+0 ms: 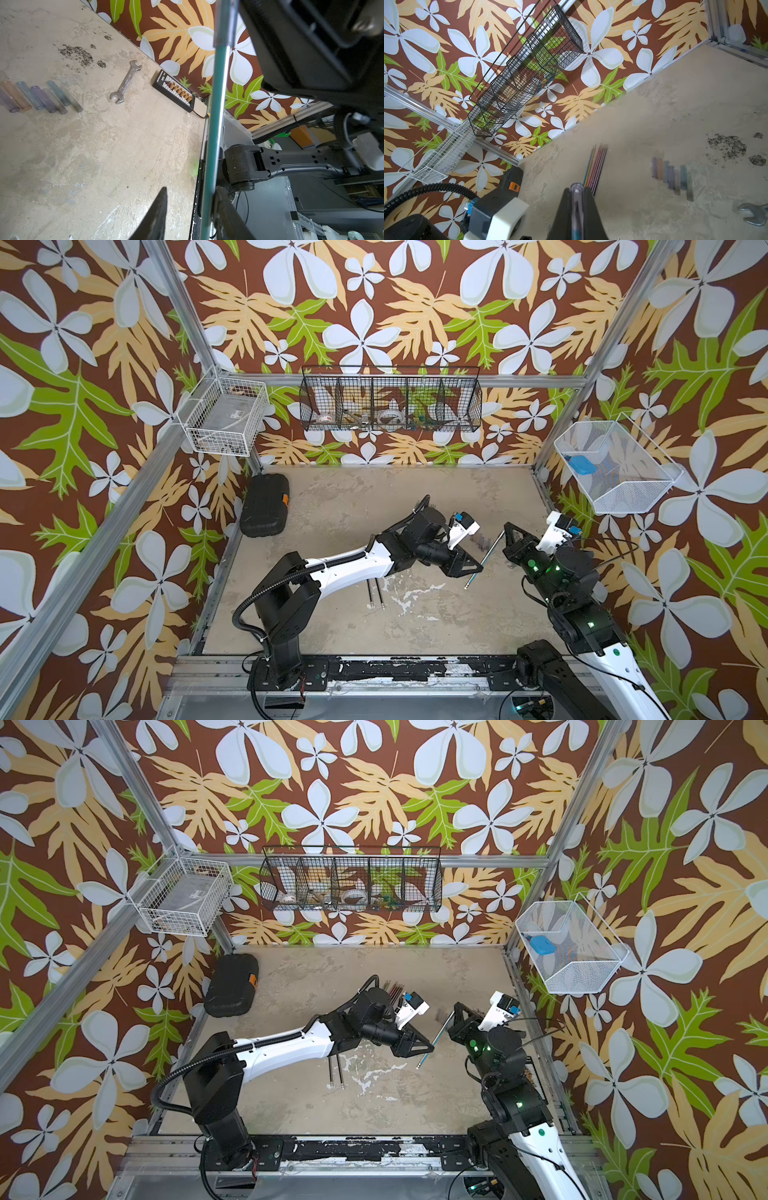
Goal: Remove the protective cover of the pencils
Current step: Pick up the pencil from the center of the board.
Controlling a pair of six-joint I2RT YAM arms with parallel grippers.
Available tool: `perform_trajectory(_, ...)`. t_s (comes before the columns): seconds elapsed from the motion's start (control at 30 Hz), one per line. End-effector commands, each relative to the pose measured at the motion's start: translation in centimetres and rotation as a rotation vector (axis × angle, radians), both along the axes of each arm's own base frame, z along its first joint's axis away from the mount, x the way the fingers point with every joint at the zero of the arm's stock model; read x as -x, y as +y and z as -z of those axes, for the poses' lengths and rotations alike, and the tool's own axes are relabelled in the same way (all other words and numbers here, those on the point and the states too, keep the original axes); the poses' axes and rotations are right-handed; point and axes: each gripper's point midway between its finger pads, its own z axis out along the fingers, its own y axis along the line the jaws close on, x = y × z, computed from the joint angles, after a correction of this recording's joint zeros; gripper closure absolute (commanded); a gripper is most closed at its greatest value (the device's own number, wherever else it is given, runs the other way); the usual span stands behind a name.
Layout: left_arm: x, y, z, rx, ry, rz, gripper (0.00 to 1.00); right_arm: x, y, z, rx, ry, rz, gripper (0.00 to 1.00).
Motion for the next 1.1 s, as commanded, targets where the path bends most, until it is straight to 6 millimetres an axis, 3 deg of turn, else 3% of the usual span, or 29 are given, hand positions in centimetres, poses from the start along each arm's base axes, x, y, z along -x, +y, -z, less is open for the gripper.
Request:
perform_trajectory(0.0, 0.0, -0.1, 0.0, -0.007, -0.012, 0.002, 0.65, -0.1, -0.9, -0.3, -0.039, -0.012, 0.06, 1.0)
perform_trajectory(0.33, 0.1, -0.2, 0.1, -0.01, -0.004, 0.014, 0.77, -0.2, -3.0, -0.6, -0.073, 0.004, 0.188, 1.0)
perform_trajectory(0.63, 0.1, -0.1, 0.0, -0.014, -0.007, 0.013, 0.79, -0.8, -2.3, 0.0, -0.139, 0.045, 0.172, 1.0)
perform_trajectory(0.7, 0.0, -0.2, 0.0, -0.017, -0.007, 0.013, 0.85, -0.9, -2.1, 0.1, -0.147, 0.051, 0.164, 1.0)
perform_trajectory(0.77, -0.1, -0.2, 0.2, -0.028, -0.004, 0.007, 0.99, -0.9, -1.9, 0.6, -0.152, 0.062, 0.159, 1.0)
perform_trajectory(0.9, -1.4, 0.0, 1.4, -0.101, -0.021, -0.056, 1.0, -1.0, -1.9, 1.0, -0.134, 0.069, 0.155, 1.0)
perform_trajectory(1.0, -2.9, 0.6, 2.6, -0.19, -0.056, -0.127, 1.0, -1.4, -0.3, 0.4, -0.011, 0.071, 0.05, 0.65)
perform_trajectory(1.07, -3.9, 1.1, 3.0, -0.243, -0.087, -0.17, 1.0, -2.1, 1.1, 1.6, 0.066, 0.148, -0.033, 0.5)
